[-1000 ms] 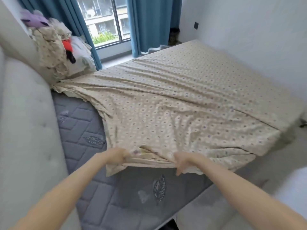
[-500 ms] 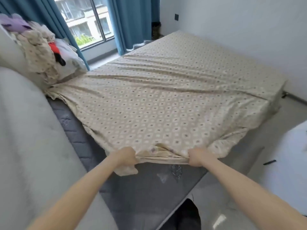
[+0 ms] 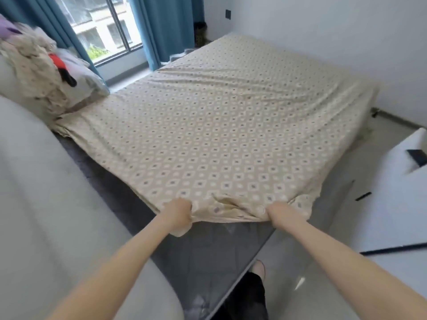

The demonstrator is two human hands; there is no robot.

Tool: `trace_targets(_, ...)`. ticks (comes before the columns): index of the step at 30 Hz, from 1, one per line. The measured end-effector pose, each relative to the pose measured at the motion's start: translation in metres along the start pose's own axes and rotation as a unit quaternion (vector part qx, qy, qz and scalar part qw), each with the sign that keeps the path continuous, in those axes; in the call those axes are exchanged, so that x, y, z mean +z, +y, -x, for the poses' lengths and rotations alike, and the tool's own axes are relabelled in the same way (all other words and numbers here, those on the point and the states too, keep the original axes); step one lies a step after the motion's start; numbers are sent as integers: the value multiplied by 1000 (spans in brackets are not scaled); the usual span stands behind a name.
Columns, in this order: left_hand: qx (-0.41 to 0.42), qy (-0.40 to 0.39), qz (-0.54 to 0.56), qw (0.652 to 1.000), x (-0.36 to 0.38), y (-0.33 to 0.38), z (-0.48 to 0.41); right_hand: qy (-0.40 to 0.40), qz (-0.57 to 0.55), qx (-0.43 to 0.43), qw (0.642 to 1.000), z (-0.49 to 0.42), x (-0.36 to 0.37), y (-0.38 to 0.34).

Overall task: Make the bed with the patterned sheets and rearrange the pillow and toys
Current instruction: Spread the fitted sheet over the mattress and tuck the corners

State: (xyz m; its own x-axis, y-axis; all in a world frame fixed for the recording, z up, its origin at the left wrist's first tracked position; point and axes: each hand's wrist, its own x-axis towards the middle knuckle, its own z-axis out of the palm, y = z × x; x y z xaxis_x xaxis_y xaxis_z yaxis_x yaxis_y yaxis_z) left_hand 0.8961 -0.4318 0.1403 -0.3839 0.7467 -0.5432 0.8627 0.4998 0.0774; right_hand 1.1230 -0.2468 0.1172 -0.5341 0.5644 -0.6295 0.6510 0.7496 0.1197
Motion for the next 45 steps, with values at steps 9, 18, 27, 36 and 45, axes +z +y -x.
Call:
trace_targets(9, 23, -58, 45, 997, 48, 10, 1, 26, -42, 2, 999, 13, 41, 2)
trace_targets(18, 33, -148, -28, 988, 93, 20, -13, -4, 13, -15, 1000, 2, 105, -1)
trace_targets(27, 35, -207, -33, 977, 137, 13, -31, -64, -6, -33, 997, -23, 148, -13)
trace_targets(36, 33, -246, -30, 968, 187, 11, -60, -100, -22, -29, 994, -57, 190, -21)
trace_targets(45, 31, -263, -47, 963, 237, 10, -91, -131, -42, -27, 990, -94, 231, -27)
